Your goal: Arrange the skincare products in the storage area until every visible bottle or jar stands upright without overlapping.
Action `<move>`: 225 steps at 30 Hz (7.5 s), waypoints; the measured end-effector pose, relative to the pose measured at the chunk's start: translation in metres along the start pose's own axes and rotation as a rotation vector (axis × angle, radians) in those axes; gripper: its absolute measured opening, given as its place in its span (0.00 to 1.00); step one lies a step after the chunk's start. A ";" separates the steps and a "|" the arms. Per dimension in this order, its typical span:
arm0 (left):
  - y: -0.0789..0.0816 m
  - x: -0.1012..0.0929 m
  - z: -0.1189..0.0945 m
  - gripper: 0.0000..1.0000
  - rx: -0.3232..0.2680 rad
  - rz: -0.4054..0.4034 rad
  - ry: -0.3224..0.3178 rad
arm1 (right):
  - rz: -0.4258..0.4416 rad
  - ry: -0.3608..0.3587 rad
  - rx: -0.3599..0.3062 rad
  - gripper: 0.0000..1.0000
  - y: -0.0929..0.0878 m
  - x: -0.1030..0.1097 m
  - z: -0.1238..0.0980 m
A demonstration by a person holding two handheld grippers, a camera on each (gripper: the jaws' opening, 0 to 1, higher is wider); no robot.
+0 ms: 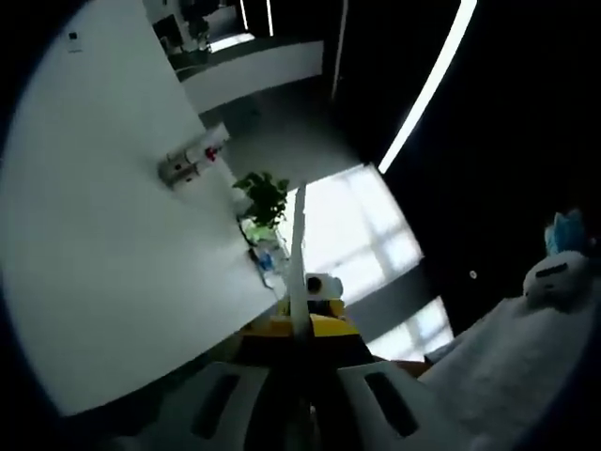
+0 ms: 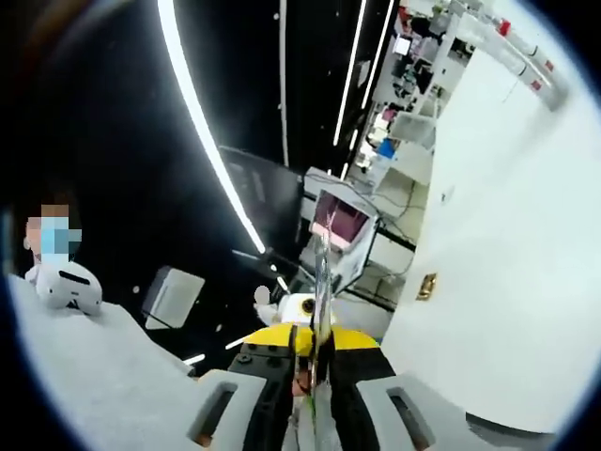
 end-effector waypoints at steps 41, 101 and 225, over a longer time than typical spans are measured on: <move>-0.017 -0.002 0.004 0.00 0.022 0.000 -0.053 | 0.226 0.021 -0.193 0.00 0.018 -0.009 0.006; 0.146 0.074 0.055 0.00 -0.131 -0.004 0.233 | -0.906 -0.892 0.491 0.76 -0.020 -0.096 -0.039; 0.218 0.231 0.199 0.51 0.270 0.327 0.898 | -0.797 -0.966 0.627 0.44 -0.035 -0.115 -0.062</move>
Point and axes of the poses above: the point that each gripper's makers call its tool centre point, and the gripper's own axes: z roughly forward along the fingers, x roughly to its left, y roughly out of its top, the point moved 5 cm from there along -z, roughly backward along the fingers, and after that the axes turned 8 degrees about y, right-handed, at the moved point
